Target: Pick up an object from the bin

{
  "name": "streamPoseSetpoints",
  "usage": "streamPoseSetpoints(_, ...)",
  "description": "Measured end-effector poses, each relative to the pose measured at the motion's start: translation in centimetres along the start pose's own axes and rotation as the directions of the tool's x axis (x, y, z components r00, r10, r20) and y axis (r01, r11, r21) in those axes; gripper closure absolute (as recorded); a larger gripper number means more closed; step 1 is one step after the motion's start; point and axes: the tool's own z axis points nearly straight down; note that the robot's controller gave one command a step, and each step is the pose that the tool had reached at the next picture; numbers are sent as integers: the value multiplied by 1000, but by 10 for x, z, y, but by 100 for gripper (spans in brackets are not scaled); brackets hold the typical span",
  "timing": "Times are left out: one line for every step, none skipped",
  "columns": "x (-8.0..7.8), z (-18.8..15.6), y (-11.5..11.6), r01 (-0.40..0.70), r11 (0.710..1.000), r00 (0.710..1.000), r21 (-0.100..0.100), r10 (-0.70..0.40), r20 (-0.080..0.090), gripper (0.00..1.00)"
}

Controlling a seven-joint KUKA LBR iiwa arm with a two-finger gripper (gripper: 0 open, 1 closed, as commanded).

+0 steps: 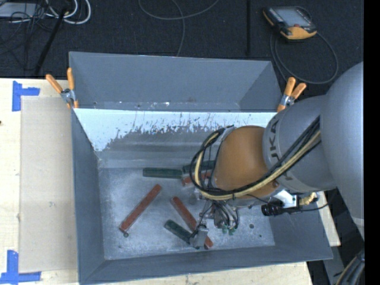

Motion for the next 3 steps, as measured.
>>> streamPoseSetpoints(20, 11, -18, -139, 990, 990, -8, 139, 4, 100)
streamPoseSetpoints(20, 11, -18, -140, 990, 990, -8, 140, 4, 100)
streamPoseSetpoints(21, -32, -23, -128, 992, 992, 1, 128, -6, 100)
